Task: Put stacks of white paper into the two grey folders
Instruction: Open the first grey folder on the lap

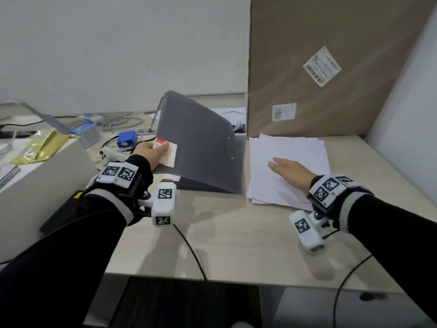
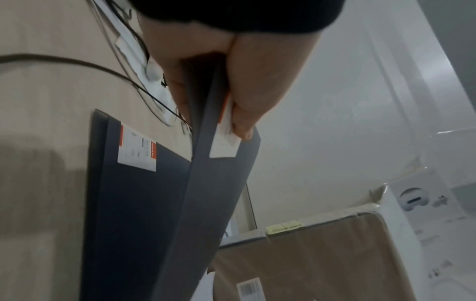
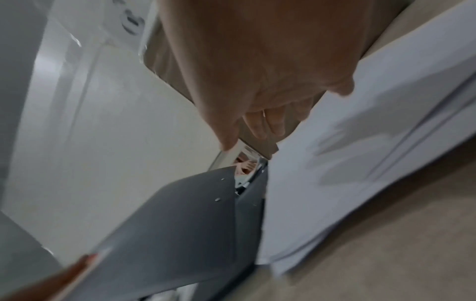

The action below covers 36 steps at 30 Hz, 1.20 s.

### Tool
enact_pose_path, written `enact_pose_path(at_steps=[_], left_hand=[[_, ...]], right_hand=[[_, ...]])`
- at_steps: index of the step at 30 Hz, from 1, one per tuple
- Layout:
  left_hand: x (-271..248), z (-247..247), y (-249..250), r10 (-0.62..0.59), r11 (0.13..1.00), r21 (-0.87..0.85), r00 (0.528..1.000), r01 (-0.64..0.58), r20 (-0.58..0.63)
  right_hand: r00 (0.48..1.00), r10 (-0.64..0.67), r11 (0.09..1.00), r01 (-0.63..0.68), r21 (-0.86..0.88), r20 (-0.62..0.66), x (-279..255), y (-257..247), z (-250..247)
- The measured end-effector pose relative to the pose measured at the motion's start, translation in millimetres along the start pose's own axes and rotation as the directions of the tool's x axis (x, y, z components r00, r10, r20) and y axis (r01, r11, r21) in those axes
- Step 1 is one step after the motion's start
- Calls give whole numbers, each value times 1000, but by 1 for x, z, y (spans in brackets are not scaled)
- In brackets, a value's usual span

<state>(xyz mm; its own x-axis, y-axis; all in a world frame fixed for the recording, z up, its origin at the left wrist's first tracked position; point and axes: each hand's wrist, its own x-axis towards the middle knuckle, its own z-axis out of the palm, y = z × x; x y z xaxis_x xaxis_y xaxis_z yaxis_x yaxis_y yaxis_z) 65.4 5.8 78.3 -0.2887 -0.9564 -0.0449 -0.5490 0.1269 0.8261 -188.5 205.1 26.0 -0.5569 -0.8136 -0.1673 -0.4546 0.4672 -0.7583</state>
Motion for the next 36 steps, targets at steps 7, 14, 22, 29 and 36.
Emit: enact_pose_path(at_steps=[7, 14, 22, 29, 36], left_hand=[[-48, 27, 8, -4, 947, -318, 987, 56, 162], [-131, 90, 34, 52, 913, -394, 925, 109, 376], [-202, 168, 42, 1, 992, -100, 779, 79, 627], [-240, 220, 35, 76, 987, 44, 702, -152, 708], [-260, 229, 39, 85, 899, 185, 572, -397, 816]], right_hand=[[989, 23, 846, -98, 525, 148, -57, -15, -26], [981, 91, 784, 35, 620, -170, -121, 41, -60], [926, 247, 754, 2, 656, -286, -203, 122, -99], [903, 294, 802, -55, 595, -313, -255, 162, -120], [919, 288, 784, -64, 618, -270, -276, 162, -144]])
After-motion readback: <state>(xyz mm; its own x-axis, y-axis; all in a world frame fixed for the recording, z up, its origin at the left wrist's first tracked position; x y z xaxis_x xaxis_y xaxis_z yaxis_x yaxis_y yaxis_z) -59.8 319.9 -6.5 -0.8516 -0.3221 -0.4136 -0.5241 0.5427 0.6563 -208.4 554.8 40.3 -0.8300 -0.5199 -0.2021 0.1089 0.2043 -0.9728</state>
